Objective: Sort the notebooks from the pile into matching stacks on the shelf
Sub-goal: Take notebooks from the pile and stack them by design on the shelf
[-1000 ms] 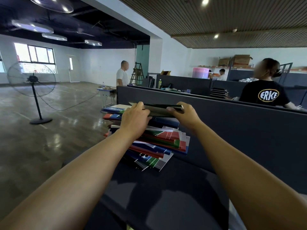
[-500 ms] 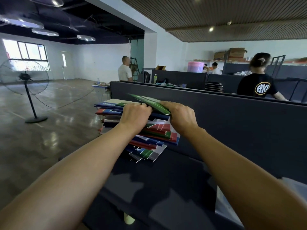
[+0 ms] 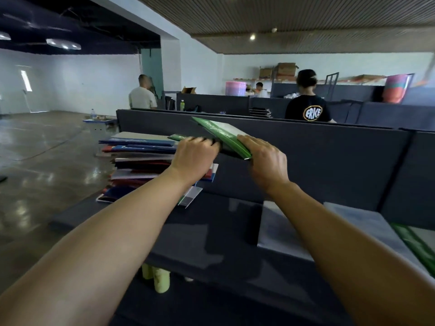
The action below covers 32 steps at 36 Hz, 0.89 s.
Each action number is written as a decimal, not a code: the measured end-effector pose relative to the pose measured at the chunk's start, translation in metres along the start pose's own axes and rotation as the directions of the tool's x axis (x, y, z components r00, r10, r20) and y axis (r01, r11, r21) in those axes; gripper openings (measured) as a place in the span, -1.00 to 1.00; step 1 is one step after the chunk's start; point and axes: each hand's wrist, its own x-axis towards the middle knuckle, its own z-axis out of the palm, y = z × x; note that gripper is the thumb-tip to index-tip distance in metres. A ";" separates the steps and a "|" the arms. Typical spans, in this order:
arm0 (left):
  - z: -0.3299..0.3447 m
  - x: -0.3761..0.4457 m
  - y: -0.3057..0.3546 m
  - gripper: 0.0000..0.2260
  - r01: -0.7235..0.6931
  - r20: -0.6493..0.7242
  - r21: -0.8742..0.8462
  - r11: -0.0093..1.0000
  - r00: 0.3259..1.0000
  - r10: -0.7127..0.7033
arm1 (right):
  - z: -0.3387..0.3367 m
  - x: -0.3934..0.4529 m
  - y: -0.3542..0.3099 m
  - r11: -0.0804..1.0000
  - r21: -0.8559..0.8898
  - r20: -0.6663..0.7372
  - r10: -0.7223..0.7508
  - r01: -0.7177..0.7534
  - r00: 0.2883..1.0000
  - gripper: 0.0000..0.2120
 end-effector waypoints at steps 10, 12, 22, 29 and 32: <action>-0.013 -0.004 0.075 -0.73 -0.078 -0.107 -0.243 0.967 0.993 0.053 | -0.082 -0.090 0.031 0.916 -0.240 -0.014 0.327 -0.321 0.945 -0.48; -0.016 -0.004 0.094 -0.71 -0.086 -0.105 -0.283 0.955 0.993 0.058 | -0.097 -0.110 0.039 0.882 -0.292 -0.028 0.379 -0.370 0.925 -0.47; -0.046 0.019 0.201 -0.70 -0.137 -0.077 -0.448 0.884 0.990 0.115 | -0.183 -0.208 0.092 0.697 -0.479 -0.104 0.559 -0.534 0.823 -0.44; -0.075 0.034 0.296 -0.68 -0.168 -0.093 -0.548 0.819 0.986 0.140 | -0.247 -0.270 0.133 0.600 -0.543 -0.128 0.632 -0.587 0.765 -0.46; -0.088 0.039 0.334 -0.67 -0.151 -0.079 -0.582 0.799 0.988 0.129 | -0.271 -0.293 0.157 0.610 -0.549 -0.099 0.631 -0.571 0.769 -0.50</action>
